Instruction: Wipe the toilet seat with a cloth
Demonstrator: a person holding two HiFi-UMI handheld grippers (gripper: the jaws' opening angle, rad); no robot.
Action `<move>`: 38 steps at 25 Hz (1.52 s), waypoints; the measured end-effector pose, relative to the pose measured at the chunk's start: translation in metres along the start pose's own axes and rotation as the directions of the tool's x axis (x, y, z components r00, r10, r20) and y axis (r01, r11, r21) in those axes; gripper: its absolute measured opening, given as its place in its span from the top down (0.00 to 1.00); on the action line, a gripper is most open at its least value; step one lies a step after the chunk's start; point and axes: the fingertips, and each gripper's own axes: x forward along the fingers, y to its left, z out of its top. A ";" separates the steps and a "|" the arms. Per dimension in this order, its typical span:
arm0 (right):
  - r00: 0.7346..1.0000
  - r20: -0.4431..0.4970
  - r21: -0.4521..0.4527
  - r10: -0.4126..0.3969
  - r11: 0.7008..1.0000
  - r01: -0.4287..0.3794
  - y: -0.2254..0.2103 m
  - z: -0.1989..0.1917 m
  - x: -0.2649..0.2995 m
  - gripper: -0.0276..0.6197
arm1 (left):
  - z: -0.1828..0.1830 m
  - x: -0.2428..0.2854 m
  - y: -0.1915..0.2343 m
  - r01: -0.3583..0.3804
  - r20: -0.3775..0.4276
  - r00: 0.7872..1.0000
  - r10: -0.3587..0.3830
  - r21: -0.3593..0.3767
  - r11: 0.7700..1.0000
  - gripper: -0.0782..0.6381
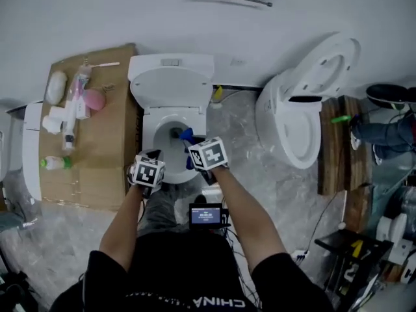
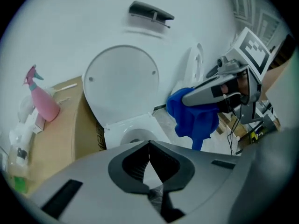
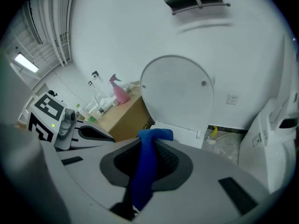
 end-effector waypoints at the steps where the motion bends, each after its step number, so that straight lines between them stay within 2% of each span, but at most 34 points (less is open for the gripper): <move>1: 1.000 0.015 -0.005 -0.006 1.000 0.006 0.003 0.010 -0.012 0.87 | 0.006 -0.009 -0.004 0.003 0.004 1.000 -0.003 0.022 1.000 0.87; 4: 0.998 0.063 -0.013 -0.004 1.000 0.005 0.015 0.029 -0.047 0.87 | 0.010 -0.031 -0.014 -0.006 -0.010 1.000 0.007 0.048 0.999 0.87; 7: 0.994 0.105 -0.022 0.003 1.000 -0.001 0.021 0.037 -0.072 0.87 | 0.015 -0.044 -0.025 0.018 0.021 1.000 -0.019 0.043 0.999 0.87; 11: 0.991 0.137 -0.020 0.009 1.000 -0.006 0.020 0.022 -0.098 0.87 | 0.016 -0.062 -0.051 0.066 0.083 0.994 -0.066 0.011 0.998 0.87; 13: 0.988 0.151 -0.018 0.017 1.000 -0.014 0.018 0.012 -0.110 0.87 | 0.015 -0.071 -0.061 0.062 0.101 0.993 -0.062 0.006 0.998 0.87; 17: 0.987 0.151 -0.025 0.052 0.999 -0.049 0.019 -0.015 -0.126 0.87 | 0.007 -0.094 -0.084 0.037 0.129 0.991 -0.040 0.027 0.999 0.87; 21: 0.986 0.153 -0.070 0.066 0.996 -0.056 0.028 -0.031 -0.135 0.87 | -0.006 -0.107 -0.105 0.028 0.130 0.991 -0.038 0.079 0.996 0.87; 24: 0.987 0.142 -0.114 0.078 0.992 -0.062 0.042 -0.040 -0.138 0.87 | -0.010 -0.120 -0.114 0.060 0.166 0.984 -0.071 0.073 0.996 0.87; 28: 0.987 0.143 -0.146 0.070 0.988 -0.049 0.056 -0.054 -0.150 0.87 | -0.018 -0.131 -0.129 0.109 0.199 0.972 -0.124 0.082 0.991 0.87; 33: 0.988 0.151 -0.148 0.018 0.989 0.004 0.071 -0.069 -0.160 0.87 | -0.035 -0.144 -0.135 0.099 0.180 0.976 -0.124 0.139 0.985 0.87; 38: 0.987 0.158 -0.197 -0.025 0.979 0.056 0.105 -0.087 -0.163 0.87 | -0.066 -0.170 -0.127 0.116 0.164 0.976 -0.140 0.151 0.982 0.87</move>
